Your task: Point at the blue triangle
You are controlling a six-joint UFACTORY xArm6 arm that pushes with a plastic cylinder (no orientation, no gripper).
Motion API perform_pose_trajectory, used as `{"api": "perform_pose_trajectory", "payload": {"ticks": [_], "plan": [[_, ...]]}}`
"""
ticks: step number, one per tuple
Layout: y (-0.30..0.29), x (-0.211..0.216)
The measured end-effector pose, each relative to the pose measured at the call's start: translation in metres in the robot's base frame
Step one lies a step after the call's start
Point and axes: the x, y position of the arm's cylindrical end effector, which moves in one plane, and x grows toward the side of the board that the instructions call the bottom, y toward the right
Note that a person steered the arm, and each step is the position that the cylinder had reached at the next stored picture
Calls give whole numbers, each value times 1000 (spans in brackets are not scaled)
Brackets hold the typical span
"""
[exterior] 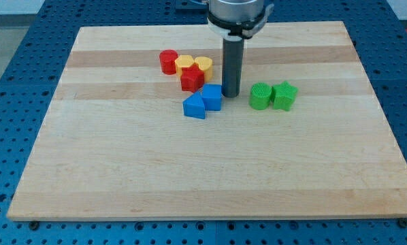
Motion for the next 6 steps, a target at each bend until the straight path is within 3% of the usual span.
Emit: {"api": "perform_pose_trajectory", "payload": {"ticks": [6], "plan": [[-89, 54]]}}
